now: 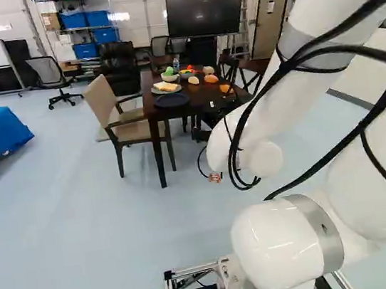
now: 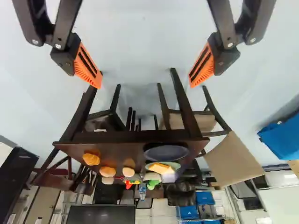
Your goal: Move the croissant to the empty plate
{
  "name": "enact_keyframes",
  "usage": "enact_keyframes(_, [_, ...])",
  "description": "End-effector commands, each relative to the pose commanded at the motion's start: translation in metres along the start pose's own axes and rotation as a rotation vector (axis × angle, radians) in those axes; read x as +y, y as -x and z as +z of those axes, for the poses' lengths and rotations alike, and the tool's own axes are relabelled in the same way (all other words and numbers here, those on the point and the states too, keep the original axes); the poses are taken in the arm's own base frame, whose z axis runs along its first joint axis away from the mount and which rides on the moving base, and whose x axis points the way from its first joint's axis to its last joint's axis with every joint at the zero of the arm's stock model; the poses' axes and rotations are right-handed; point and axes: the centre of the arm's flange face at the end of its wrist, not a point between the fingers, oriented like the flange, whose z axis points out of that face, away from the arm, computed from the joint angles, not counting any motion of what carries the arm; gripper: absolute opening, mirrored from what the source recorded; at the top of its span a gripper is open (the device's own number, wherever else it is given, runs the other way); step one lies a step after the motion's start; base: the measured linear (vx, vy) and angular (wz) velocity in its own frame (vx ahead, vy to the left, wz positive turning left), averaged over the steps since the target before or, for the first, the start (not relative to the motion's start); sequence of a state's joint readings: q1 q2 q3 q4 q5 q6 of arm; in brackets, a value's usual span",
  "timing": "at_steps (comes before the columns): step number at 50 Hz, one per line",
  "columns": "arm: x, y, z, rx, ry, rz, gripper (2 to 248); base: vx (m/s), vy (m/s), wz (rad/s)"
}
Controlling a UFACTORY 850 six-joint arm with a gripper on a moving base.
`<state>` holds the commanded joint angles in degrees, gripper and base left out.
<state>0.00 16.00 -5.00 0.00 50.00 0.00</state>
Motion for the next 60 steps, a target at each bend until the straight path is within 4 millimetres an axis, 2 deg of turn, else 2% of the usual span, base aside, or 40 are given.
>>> enact_keyframes(60, [0.0000, 0.0000, 0.0000, 0.000, 0.000, 0.000, 247, 0.200, -0.033, -0.014])
